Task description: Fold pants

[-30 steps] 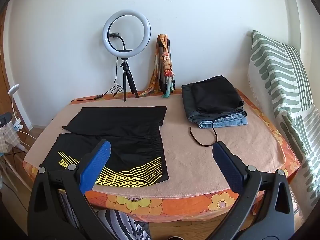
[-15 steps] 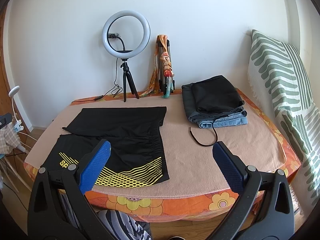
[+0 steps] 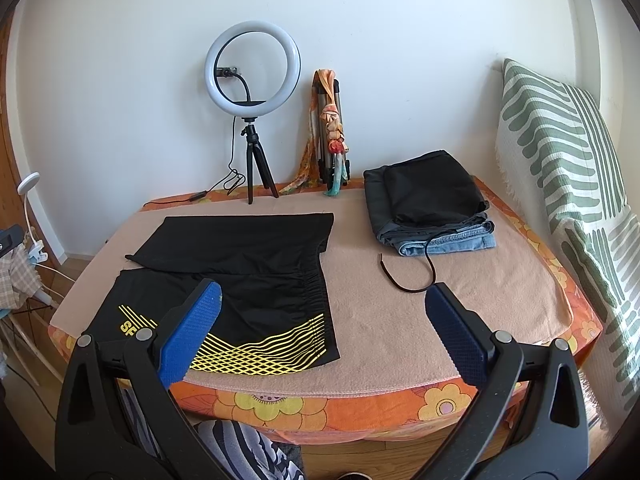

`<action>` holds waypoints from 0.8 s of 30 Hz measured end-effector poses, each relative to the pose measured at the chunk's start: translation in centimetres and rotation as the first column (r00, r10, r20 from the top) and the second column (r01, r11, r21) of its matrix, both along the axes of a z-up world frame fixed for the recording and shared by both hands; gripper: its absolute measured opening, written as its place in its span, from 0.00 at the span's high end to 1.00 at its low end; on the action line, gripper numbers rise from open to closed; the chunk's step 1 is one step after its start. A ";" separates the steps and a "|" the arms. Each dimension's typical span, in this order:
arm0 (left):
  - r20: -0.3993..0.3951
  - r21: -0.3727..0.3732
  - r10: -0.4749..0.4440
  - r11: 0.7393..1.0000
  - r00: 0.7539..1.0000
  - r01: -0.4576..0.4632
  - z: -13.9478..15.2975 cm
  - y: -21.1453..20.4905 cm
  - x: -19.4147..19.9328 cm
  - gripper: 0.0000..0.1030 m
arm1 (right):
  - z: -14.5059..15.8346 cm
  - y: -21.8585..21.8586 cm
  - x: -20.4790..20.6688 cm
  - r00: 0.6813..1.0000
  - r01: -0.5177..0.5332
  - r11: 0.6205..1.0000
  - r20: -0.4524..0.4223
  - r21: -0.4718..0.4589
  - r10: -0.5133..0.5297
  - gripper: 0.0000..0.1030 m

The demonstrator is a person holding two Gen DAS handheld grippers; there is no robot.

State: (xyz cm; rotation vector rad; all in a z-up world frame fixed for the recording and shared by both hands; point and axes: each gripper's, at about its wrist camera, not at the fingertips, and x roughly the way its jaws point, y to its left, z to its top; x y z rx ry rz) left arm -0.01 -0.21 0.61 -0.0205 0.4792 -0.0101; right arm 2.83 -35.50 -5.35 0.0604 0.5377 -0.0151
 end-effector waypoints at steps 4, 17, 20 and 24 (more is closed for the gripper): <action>0.000 0.001 0.001 1.000 1.000 -0.001 0.0 -0.1 0.0 0.00 | 0.0 -0.1 0.0 1.000 0.000 1.000 0.002 0.000 0.000 0.00; -0.002 0.001 0.000 1.000 1.000 0.000 0.0 -0.1 0.0 0.00 | -0.1 0.1 0.0 1.000 -0.002 1.000 0.003 0.000 0.002 0.00; -0.002 0.002 0.000 1.000 1.000 0.000 0.0 -0.1 0.0 0.00 | -0.1 0.1 0.0 1.000 -0.003 1.000 0.002 0.000 0.003 0.00; -0.004 0.005 -0.002 1.000 1.000 0.002 0.1 -0.3 0.1 0.00 | -0.2 0.1 0.0 1.000 -0.003 1.000 0.001 0.003 0.003 0.00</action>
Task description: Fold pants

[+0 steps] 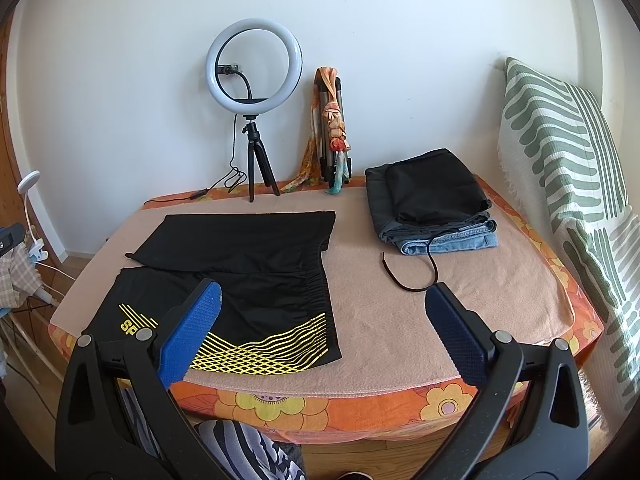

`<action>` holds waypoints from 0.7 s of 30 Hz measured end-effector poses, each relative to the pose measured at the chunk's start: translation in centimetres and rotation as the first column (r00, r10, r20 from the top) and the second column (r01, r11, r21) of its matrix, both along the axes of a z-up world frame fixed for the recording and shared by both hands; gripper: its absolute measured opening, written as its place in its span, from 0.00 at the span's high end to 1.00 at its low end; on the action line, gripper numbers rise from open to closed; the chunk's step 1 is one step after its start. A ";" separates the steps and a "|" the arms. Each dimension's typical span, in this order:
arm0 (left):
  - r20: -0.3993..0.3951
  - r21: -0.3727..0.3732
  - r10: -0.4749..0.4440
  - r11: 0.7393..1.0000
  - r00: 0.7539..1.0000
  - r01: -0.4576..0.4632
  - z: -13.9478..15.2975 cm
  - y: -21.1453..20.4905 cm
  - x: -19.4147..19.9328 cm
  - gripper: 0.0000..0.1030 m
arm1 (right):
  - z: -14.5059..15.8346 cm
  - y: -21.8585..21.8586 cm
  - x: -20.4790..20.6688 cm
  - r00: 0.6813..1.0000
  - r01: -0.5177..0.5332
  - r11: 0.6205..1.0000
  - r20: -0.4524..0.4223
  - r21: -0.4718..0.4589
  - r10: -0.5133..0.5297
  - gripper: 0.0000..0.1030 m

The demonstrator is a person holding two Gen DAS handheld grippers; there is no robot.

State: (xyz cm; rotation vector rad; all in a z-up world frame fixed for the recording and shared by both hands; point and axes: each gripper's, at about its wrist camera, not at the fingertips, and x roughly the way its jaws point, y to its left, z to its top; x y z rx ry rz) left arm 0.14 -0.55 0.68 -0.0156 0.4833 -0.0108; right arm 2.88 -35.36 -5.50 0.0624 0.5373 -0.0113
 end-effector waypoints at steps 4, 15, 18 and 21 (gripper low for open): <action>-0.003 0.003 -0.002 1.000 1.000 0.002 -0.1 -0.2 0.1 0.00 | 0.0 0.0 0.0 1.000 0.000 1.000 0.000 -0.001 0.000 0.00; -0.012 0.007 -0.006 1.000 1.000 0.006 -0.5 -0.1 0.5 0.00 | -0.3 0.2 0.2 1.000 -0.003 1.000 -0.005 -0.002 0.003 0.00; -0.015 0.007 -0.008 1.000 1.000 0.008 -0.7 0.0 0.6 0.00 | -0.5 0.3 0.3 1.000 -0.004 1.000 -0.007 -0.003 0.004 0.00; -0.018 0.009 -0.006 1.000 1.000 0.006 -0.9 0.0 0.8 0.00 | -0.6 0.3 0.5 1.000 -0.005 1.000 -0.012 -0.002 0.005 0.00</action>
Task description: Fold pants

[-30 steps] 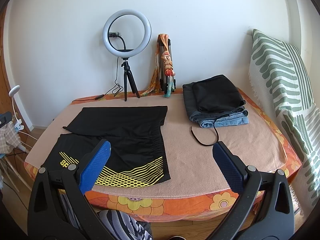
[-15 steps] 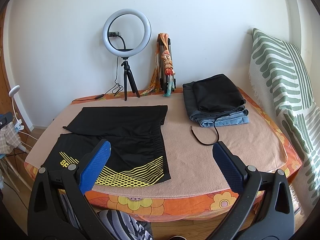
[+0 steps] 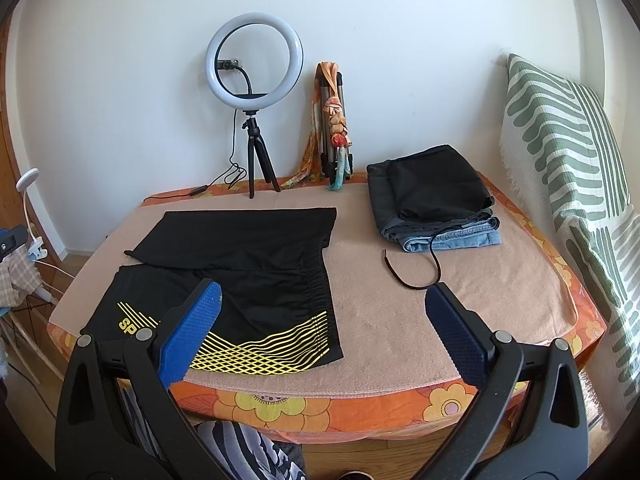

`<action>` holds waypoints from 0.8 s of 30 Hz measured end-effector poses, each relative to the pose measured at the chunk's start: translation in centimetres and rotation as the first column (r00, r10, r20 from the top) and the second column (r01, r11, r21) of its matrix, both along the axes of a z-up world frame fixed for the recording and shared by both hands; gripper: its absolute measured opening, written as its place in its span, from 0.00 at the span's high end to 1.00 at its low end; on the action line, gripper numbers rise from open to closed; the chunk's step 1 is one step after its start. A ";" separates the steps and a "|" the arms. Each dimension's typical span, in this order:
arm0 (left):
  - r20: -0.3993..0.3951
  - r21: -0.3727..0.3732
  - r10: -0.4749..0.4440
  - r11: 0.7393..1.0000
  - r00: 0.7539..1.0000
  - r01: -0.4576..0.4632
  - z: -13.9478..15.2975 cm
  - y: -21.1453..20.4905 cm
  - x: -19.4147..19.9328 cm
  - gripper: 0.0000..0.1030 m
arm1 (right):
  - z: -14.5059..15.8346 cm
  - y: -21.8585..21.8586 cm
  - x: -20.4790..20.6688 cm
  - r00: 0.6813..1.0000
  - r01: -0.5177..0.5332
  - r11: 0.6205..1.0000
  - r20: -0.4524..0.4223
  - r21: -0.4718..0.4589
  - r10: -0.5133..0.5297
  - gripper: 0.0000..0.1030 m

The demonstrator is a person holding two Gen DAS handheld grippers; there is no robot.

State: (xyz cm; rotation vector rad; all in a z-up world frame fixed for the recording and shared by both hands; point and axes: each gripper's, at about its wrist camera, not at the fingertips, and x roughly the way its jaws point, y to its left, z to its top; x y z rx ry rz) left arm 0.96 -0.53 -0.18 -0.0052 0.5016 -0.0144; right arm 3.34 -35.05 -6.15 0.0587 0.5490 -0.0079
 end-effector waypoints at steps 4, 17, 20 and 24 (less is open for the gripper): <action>-0.002 0.012 0.004 1.000 1.000 -0.004 -0.2 0.2 0.4 0.00 | -0.1 0.1 0.3 1.000 -0.003 1.000 -0.003 -0.005 0.003 0.00; -0.069 0.003 -0.065 0.998 0.996 0.065 -2.9 4.8 6.0 0.00 | 0.6 -0.4 4.7 0.999 -0.049 0.999 -0.010 -0.020 0.049 0.00; -0.102 0.000 -0.069 0.998 0.992 0.069 -3.8 6.5 8.5 0.00 | 1.2 -0.4 6.7 0.997 -0.076 0.996 -0.008 -0.041 0.076 0.00; -0.162 -0.040 -0.078 0.997 0.984 0.072 -4.9 8.9 12.5 0.03 | 2.0 -0.6 9.9 0.993 -0.122 0.992 -0.016 -0.039 0.121 0.00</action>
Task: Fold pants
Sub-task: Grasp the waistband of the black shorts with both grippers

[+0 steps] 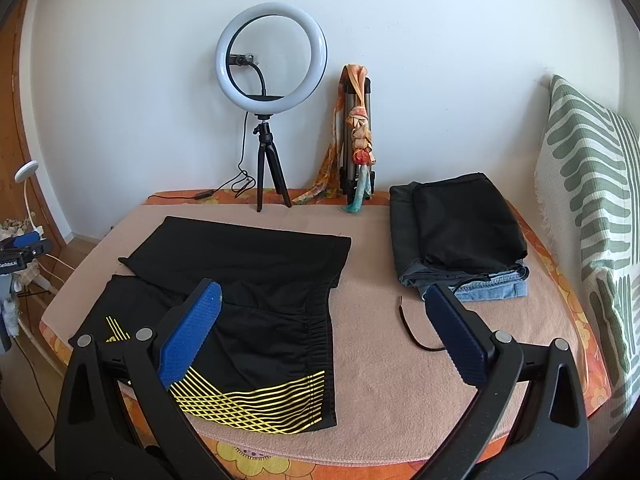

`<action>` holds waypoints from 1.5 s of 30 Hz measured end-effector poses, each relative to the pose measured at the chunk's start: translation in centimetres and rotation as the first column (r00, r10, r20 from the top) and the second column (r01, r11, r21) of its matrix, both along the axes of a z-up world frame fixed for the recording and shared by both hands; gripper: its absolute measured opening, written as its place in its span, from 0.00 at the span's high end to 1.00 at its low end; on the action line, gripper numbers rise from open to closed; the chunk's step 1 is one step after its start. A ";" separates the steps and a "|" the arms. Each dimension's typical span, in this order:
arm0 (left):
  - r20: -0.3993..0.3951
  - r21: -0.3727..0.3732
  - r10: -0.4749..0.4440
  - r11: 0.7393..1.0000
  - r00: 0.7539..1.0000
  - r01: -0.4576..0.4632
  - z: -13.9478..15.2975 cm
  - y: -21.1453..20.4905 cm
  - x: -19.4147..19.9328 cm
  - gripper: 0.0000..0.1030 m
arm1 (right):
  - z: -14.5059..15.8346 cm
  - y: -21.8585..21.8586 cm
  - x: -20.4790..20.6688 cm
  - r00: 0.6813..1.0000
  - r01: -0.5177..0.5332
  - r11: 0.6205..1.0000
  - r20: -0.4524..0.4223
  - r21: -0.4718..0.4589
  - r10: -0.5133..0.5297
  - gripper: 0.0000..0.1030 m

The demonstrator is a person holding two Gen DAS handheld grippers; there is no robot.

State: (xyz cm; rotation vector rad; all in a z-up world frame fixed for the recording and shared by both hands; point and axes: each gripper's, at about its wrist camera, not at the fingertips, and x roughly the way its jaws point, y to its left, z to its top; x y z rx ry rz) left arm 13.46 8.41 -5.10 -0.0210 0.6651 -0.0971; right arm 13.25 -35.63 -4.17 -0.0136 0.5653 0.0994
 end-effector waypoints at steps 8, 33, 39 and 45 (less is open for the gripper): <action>-0.063 0.016 -0.009 1.000 0.998 0.010 -1.6 2.4 7.7 0.10 | -0.5 0.3 6.4 0.997 -0.074 0.997 -0.010 -0.017 0.074 0.00; -0.309 -0.006 -0.035 0.999 0.950 0.035 -12.2 3.5 29.6 0.18 | -12.1 0.1 31.3 0.889 -0.298 0.954 -0.355 0.028 0.288 0.00; -0.356 -0.043 -0.038 0.999 0.934 0.024 -14.4 4.0 32.4 0.18 | -15.3 0.3 34.2 0.857 -0.311 0.950 -0.423 0.032 0.294 0.00; -0.381 -0.011 -0.045 0.999 0.923 0.044 -16.2 3.1 33.3 0.21 | -17.4 -0.2 35.8 0.840 -0.305 0.952 -0.465 0.023 0.280 0.00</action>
